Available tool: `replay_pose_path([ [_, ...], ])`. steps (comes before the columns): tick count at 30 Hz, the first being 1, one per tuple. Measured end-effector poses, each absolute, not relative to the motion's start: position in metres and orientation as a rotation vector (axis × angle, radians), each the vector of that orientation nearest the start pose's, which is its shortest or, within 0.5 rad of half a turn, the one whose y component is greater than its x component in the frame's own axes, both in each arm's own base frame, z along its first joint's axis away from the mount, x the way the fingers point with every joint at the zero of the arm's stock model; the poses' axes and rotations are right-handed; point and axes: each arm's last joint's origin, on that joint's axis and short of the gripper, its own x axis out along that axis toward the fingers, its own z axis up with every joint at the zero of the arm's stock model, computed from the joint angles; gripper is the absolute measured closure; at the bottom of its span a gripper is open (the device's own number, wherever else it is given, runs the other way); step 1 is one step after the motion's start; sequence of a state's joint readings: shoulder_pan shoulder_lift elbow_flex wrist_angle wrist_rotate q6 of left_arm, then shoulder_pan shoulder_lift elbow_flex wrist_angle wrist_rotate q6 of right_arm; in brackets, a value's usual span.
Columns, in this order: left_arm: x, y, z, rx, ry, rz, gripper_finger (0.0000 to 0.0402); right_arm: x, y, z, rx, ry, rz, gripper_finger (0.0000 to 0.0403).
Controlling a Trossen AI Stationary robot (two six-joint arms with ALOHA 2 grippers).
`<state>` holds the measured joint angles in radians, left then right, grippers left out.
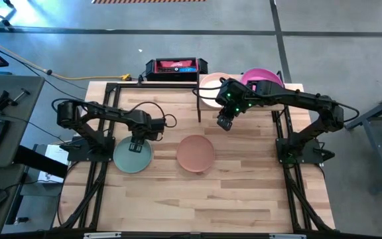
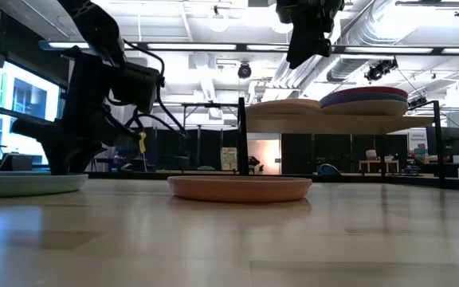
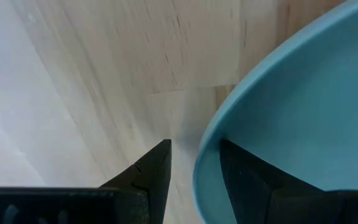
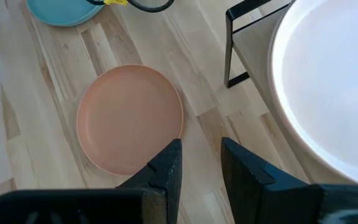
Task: Place and stack plates onto a shelf
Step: Stack the light blue plate on top of the light orange plate on the shelf
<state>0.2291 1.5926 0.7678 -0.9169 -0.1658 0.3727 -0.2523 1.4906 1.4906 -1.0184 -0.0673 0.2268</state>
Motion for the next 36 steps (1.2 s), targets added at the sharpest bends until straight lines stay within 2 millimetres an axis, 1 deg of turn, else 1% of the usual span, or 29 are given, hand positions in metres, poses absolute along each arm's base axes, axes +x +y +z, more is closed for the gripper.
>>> replay_pose_path([
  [3, 0.213, 0.054, 0.133, 0.212, 1.779, -0.037, 0.0276, 0.286, -0.072, 0.344, 0.369, 0.987, -0.283, 0.0313],
  [5, 0.213, 0.054, 0.133, 0.21, 1.781, -0.039, 0.0287, 0.286, -0.072, 0.344, 0.369, 0.987, -0.283, 0.0313],
  [7, 0.213, 0.054, 0.133, 0.206, 1.783, -0.043, 0.0308, 0.286, -0.072, 0.344, 0.369, 0.987, -0.283, 0.0313],
  [12, 0.212, 0.054, 0.133, 0.198, 1.786, -0.055, 0.0383, 0.286, -0.072, 0.344, 0.369, 0.987, -0.283, 0.0313],
  [13, 0.212, 0.054, 0.133, 0.196, 1.786, -0.056, 0.039, 0.286, -0.072, 0.344, 0.369, 0.987, -0.283, 0.0313],
  [19, 0.214, 0.054, 0.135, 0.158, 1.788, -0.009, 0.0392, 0.286, -0.072, 0.344, 0.369, 0.987, -0.284, 0.0313],
  [23, 0.223, 0.056, 0.144, 0.096, 1.75, 0.042, 0.0398, 0.286, -0.072, 0.344, 0.385, 0.985, -0.295, 0.0313],
  [27, 0.233, 0.058, 0.158, 0.05, 1.717, 0.084, 0.0399, 0.285, -0.072, 0.344, 0.392, 0.987, -0.3, 0.0313],
  [33, 0.246, 0.061, 0.185, 0.003, 1.699, 0.13, 0.0401, 0.282, -0.071, 0.342, 0.4, 1.027, -0.305, 0.0313],
  [36, 0.253, 0.062, 0.2, 0.007, 1.68, 0.143, 0.0401, 0.28, -0.071, 0.341, 0.407, 1.048, -0.311, 0.0313],
])
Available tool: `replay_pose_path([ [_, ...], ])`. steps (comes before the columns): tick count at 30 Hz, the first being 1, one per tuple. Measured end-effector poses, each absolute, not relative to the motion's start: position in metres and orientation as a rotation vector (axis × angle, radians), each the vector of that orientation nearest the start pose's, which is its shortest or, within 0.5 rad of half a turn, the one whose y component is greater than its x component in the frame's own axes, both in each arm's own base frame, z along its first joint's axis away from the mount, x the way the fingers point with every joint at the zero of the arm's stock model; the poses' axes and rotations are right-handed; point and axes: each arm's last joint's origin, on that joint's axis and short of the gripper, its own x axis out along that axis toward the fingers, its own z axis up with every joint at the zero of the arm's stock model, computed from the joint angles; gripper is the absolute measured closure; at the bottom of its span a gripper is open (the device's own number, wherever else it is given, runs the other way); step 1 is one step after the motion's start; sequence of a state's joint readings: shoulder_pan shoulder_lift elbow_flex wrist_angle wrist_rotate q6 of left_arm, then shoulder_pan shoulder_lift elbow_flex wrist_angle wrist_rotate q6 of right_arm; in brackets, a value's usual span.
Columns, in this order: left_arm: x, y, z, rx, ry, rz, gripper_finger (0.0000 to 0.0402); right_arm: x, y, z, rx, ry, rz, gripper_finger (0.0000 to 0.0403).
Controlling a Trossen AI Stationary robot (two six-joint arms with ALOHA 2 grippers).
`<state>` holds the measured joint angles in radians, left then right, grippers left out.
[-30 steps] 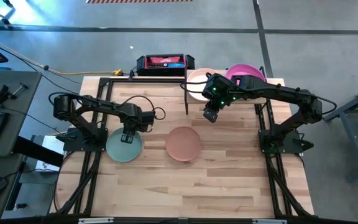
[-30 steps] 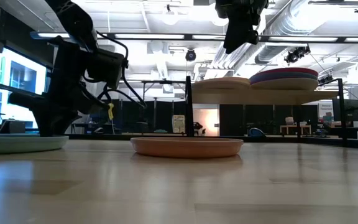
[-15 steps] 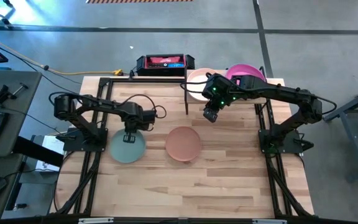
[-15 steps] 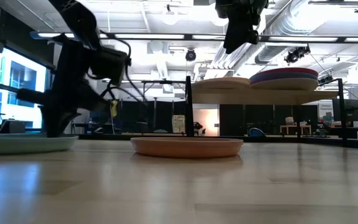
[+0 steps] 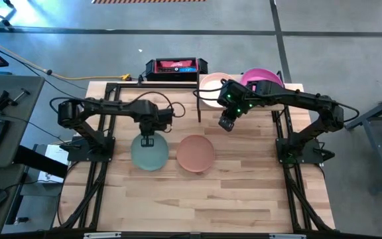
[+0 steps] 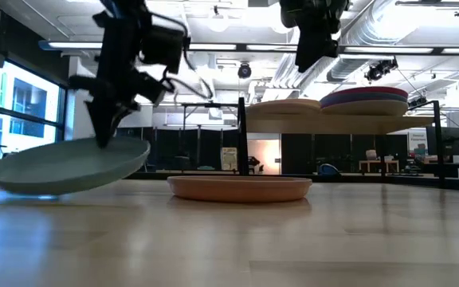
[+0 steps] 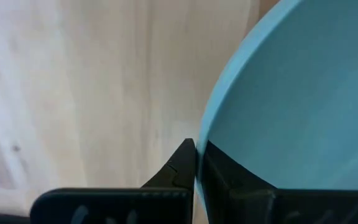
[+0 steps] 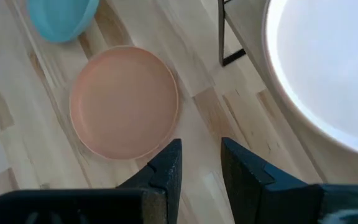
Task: Place and stack plates onto a shelf
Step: Stack the light blue plate on top of the light orange plate on the shelf
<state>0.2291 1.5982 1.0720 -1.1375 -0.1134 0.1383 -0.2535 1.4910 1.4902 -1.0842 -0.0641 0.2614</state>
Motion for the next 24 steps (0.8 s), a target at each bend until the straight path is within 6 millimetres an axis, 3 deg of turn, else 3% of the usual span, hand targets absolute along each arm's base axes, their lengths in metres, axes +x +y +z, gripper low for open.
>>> replay_pose_path([
  [13, 0.282, 0.089, 0.273, -0.094, 1.409, 0.325, 0.0401, 0.264, -0.07, 0.354, 0.358, 1.017, -0.389, 0.0314],
  [24, 0.294, 0.138, 0.364, -0.276, 0.899, 0.58, 0.0401, 0.237, -0.068, 0.379, 0.273, 0.899, -0.552, 0.0314],
])
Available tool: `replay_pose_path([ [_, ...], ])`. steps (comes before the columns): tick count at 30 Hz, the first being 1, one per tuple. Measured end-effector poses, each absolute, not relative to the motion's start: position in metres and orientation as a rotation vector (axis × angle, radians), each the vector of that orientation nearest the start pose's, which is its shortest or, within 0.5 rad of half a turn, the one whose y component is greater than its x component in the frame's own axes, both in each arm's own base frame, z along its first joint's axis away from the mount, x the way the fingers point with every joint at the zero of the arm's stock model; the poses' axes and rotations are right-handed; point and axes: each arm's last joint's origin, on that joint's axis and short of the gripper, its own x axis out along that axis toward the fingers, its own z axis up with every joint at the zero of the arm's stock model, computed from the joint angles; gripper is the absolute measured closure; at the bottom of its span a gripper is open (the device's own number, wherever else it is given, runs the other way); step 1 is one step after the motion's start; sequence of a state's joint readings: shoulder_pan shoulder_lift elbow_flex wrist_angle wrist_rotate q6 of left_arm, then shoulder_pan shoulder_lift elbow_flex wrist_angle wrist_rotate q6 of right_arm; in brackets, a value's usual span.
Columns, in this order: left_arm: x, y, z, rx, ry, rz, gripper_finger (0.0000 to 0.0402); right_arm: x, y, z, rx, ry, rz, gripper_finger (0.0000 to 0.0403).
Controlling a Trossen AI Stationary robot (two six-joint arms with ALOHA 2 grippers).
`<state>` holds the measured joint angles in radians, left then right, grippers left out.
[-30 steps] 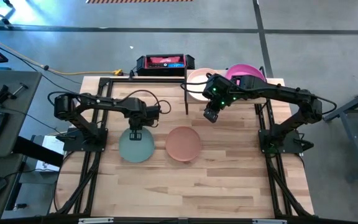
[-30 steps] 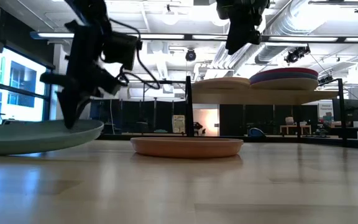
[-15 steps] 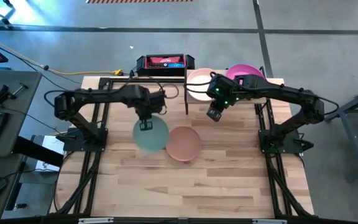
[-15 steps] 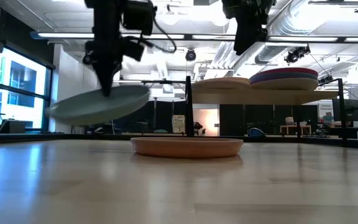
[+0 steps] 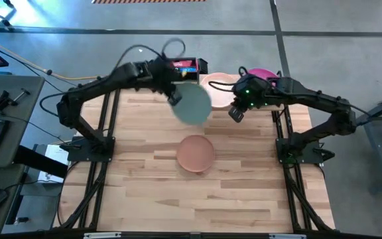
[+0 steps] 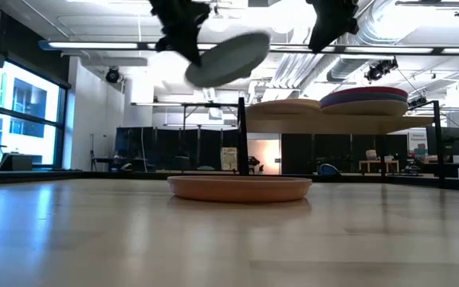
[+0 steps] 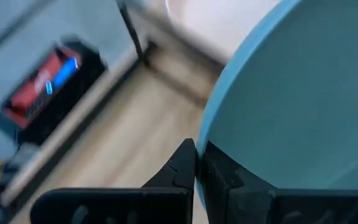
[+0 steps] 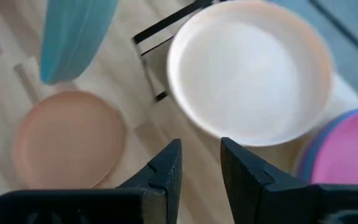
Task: Place and stack plates onto a shelf
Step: Stack the light blue plate on top of the light orange plate on the shelf
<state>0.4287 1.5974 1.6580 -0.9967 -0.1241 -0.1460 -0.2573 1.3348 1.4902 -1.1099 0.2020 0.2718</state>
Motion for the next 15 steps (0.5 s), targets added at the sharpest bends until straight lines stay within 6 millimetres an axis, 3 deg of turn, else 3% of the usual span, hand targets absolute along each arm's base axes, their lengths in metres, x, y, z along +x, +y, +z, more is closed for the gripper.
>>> replay_pose_path([
  [9, 0.307, 0.175, 0.406, -0.31, 0.396, 0.67, 0.0401, 0.232, -0.07, 0.389, 0.233, 0.81, -0.632, 0.0314],
  [15, 0.328, 0.193, 0.397, -0.354, 0.284, 0.658, 0.0401, 0.232, -0.073, 0.389, 0.255, 0.794, -0.649, 0.0314],
])
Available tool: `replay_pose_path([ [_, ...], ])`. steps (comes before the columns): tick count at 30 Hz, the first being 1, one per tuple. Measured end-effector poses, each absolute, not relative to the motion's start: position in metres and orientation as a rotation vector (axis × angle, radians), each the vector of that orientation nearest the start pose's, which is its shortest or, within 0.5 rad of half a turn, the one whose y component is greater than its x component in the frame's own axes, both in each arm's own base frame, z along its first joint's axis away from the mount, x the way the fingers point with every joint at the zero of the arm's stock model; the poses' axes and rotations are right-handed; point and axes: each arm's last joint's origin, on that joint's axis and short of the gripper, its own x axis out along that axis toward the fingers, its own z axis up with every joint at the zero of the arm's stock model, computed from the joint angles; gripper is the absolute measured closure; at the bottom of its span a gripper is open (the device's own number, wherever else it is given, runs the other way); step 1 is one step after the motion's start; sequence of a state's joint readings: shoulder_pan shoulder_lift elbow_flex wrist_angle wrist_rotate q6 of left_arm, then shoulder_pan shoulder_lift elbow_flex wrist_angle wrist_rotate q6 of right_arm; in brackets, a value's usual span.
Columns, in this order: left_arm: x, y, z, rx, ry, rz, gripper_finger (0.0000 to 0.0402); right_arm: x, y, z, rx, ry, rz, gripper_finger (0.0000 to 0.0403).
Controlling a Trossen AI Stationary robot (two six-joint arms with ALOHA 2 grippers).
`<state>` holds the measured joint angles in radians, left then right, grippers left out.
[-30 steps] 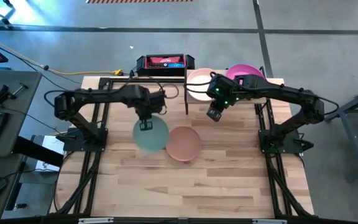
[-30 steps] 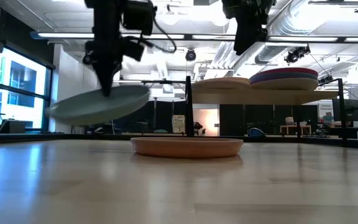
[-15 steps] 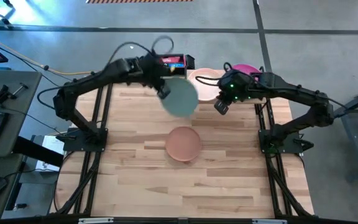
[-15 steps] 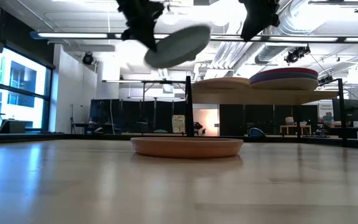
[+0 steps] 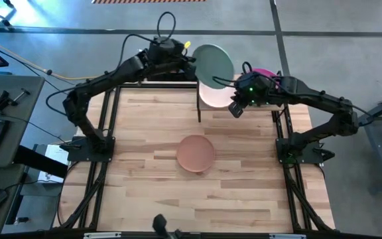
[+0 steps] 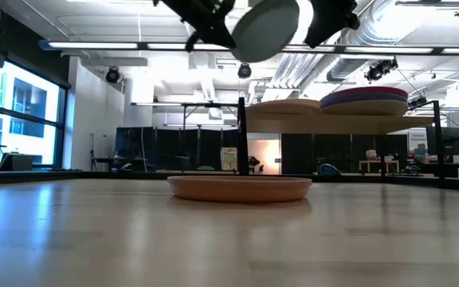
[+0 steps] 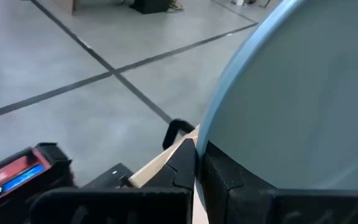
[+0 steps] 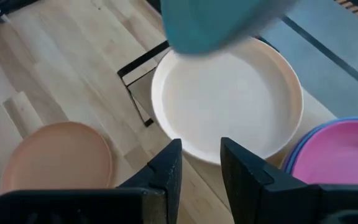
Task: Place and stack plates onto a shelf
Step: Stack the light blue plate on top of the light orange plate on the shelf
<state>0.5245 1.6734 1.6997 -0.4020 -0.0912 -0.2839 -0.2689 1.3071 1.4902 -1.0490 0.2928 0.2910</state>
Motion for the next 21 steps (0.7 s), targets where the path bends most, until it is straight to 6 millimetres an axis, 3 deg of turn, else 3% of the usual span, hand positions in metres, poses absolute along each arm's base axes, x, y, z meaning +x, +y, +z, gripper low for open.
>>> replay_pose_path([
  [9, 0.352, 0.206, 0.361, -0.376, 0.368, 0.659, 0.0401, 0.229, -0.082, 0.39, 0.295, 0.754, -0.781, 0.0314],
  [21, 0.351, 0.206, 0.347, -0.404, 0.473, 0.731, 0.0401, 0.232, -0.093, 0.398, 0.304, 0.604, -0.903, 0.0314],
])
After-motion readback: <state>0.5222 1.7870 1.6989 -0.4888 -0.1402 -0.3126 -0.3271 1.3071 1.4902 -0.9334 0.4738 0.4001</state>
